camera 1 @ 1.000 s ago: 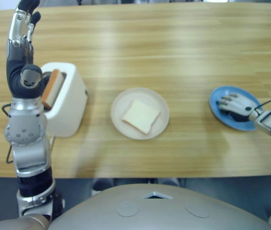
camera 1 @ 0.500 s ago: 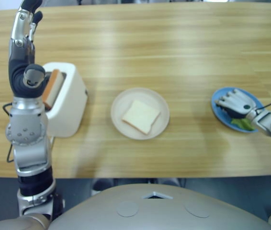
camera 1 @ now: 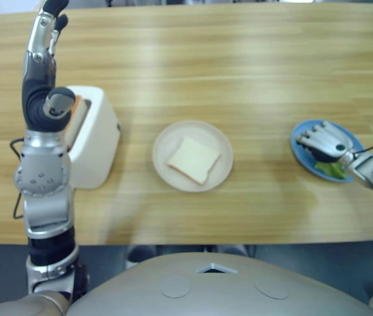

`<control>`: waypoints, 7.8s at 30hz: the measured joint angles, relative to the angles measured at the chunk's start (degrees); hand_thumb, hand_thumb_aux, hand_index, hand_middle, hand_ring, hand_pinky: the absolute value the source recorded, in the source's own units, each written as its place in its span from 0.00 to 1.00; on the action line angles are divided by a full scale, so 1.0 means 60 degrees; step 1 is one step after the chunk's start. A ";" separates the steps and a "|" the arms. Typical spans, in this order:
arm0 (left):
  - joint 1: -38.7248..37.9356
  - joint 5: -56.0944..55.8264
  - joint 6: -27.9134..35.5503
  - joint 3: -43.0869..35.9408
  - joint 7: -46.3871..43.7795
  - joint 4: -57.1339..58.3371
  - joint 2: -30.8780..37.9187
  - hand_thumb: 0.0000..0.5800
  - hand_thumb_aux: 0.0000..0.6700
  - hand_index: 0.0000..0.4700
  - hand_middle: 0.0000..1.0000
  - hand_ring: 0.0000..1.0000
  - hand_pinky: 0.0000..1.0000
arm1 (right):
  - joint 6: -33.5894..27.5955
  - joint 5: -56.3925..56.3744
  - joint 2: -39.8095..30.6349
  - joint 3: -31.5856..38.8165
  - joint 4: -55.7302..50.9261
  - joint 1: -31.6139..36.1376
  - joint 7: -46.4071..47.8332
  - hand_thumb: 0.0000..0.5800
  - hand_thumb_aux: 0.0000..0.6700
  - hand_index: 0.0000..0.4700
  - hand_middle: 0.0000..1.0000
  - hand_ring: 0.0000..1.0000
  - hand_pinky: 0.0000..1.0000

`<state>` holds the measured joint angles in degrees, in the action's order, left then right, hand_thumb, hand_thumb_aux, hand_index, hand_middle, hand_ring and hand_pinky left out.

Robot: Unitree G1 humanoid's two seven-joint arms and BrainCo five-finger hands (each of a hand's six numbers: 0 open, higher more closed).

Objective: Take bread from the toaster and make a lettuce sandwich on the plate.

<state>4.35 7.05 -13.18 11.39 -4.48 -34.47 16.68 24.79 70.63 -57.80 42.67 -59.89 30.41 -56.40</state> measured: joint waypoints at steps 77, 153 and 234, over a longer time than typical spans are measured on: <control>0.1109 0.0363 -0.0522 -0.1066 0.0186 0.1336 -0.0333 0.00 0.00 0.00 0.00 0.00 0.00 | 0.2074 0.0218 0.4490 0.1117 0.4491 0.1179 0.2916 0.00 0.00 0.00 0.00 0.00 0.00; -0.2753 0.3960 0.2473 0.0844 -0.1313 0.2786 0.2971 1.00 1.00 0.98 0.00 0.00 0.00 | 0.2646 -0.3820 0.1679 -0.7472 0.8511 -0.5224 0.3285 0.00 0.00 0.00 0.00 0.00 0.00; 0.1745 1.3239 0.0977 -0.8178 0.8737 0.6963 0.1948 1.00 1.00 0.98 1.00 1.00 1.00 | 0.3080 -0.3145 0.2478 -0.5531 0.6669 -0.2902 0.2702 0.00 0.00 0.00 0.00 0.00 0.00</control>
<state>14.82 86.49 -7.31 -37.68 47.94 7.31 28.36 43.27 51.76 -42.94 9.48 -19.88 13.00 -40.19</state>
